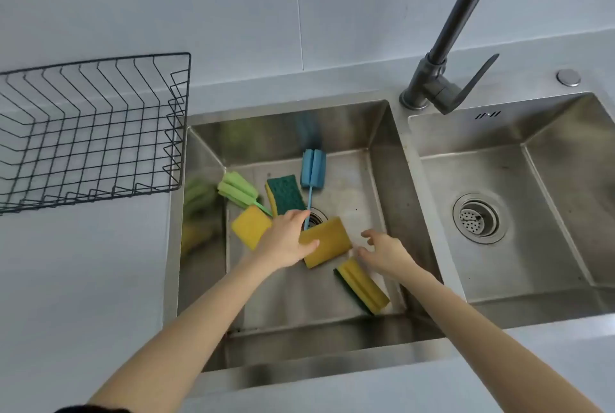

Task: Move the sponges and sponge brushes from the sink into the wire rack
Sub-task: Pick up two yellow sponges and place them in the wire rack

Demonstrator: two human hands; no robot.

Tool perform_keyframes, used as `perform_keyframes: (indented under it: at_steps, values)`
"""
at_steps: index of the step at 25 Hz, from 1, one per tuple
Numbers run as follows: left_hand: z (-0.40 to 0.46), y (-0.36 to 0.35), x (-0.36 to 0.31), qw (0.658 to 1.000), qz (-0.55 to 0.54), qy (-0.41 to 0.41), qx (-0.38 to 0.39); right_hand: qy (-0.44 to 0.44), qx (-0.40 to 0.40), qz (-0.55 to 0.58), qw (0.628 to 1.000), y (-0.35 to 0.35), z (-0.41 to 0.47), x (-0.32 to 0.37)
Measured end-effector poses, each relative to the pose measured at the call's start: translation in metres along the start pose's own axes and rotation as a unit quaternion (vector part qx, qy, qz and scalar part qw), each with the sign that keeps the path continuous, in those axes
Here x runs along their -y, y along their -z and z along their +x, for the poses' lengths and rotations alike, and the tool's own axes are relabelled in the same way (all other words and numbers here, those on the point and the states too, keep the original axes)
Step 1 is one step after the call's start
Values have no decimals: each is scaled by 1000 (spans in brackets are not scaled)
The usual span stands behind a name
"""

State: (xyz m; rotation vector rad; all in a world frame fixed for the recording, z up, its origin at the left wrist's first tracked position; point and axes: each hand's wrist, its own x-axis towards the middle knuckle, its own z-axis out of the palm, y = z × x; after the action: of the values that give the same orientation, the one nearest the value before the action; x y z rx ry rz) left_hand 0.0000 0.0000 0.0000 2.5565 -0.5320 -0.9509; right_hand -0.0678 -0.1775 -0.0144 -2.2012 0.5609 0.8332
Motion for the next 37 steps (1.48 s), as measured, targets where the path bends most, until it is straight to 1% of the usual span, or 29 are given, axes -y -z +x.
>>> perform_keyframes:
  at_steps: [2, 7, 10, 15, 19, 21, 23, 26, 29, 34, 37]
  values:
    - [10, -4, 0, 1000, 6, 8, -4, -22, 35, 7, 999, -5, 6, -5]
    - [28, -23, 4, 998, 26, 29, 40, -61, 119, 29, 991, -26, 12, -21]
    - [31, -35, 9, 998, 21, 48, 39, -66, 142, 47, 987, -32, 14, -24]
    - [31, -54, 18, 996, 12, 85, 10, -63, 163, 55, 983, -41, 19, -26]
    - [29, -56, 20, 996, 14, 93, 9, -79, 140, 33, 986, -48, 17, -28]
    - [26, -57, 23, 993, -14, 114, 10, -100, 121, 23, 987, -49, 17, -29]
    - [22, -58, 27, 988, -67, 139, 5, -119, 93, 31, 988, -48, 16, -28]
    - [13, -55, 30, 972, -159, 172, -7, -135, 31, 74, 988, -44, 14, -25]
    - [4, -50, 30, 956, -230, 183, -25, -146, -12, 139, 980, -42, 12, -21]
    - [-9, -46, 26, 946, -271, 174, -39, -142, -61, 159, 975, -45, 9, -10]
    - [-15, -45, 23, 939, -294, 171, -44, -131, -52, 182, 973, -47, 3, -2]
